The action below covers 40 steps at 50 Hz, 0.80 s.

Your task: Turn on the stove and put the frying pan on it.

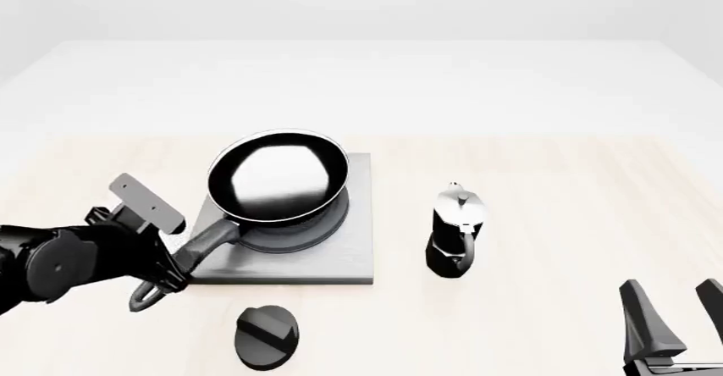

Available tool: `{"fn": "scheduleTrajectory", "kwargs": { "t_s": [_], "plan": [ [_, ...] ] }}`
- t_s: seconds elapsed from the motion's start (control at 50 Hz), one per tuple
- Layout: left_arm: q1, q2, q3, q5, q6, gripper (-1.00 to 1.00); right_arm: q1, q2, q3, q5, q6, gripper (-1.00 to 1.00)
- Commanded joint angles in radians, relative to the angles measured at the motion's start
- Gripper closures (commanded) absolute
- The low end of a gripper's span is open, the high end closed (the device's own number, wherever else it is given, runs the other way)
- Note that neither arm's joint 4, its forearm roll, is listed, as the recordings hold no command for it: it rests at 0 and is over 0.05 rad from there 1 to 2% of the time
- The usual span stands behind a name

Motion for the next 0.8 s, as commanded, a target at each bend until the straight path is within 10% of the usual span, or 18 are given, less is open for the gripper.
{"fn": "scheduleTrajectory", "kwargs": {
  "t_s": [0.02,0.8],
  "plan": [
    [0.019,-0.095,-0.065,0.157,0.009,-1.0,0.0,0.0,0.0,0.0,0.0,-1.0],
    [-0.03,-0.293,-0.294,0.371,-0.022,-1.0,0.0,0.0,0.0,0.0,0.0,-1.0]
  ]
}}
